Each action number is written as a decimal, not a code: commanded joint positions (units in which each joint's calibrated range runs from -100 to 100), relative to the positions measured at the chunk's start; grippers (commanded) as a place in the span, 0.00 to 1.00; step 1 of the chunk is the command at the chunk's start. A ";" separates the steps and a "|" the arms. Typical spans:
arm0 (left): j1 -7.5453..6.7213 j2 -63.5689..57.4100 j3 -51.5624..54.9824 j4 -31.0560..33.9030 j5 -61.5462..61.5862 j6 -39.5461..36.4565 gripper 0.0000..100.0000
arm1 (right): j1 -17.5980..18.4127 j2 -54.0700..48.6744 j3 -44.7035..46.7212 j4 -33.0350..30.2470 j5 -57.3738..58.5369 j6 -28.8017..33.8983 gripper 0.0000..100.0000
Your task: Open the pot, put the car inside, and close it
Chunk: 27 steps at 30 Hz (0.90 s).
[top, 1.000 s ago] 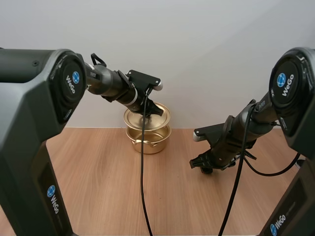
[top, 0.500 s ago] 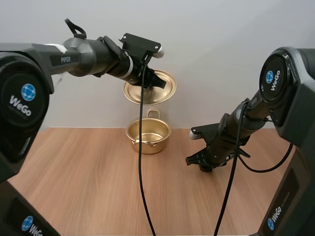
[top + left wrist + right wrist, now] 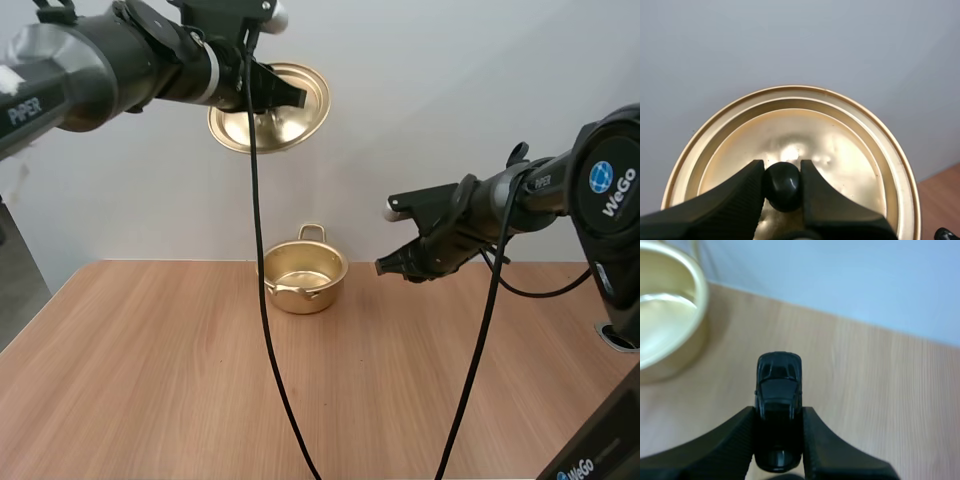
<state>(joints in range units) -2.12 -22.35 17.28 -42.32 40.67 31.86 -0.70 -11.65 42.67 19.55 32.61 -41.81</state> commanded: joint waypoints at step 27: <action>1.82 -5.64 -5.61 -3.74 16.84 -1.19 0.00 | 12.80 24.28 -22.19 0.59 -2.05 -0.60 0.67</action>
<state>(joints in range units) -0.31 -28.11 11.74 -46.13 57.65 30.68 12.25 12.77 20.53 20.08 30.18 -42.59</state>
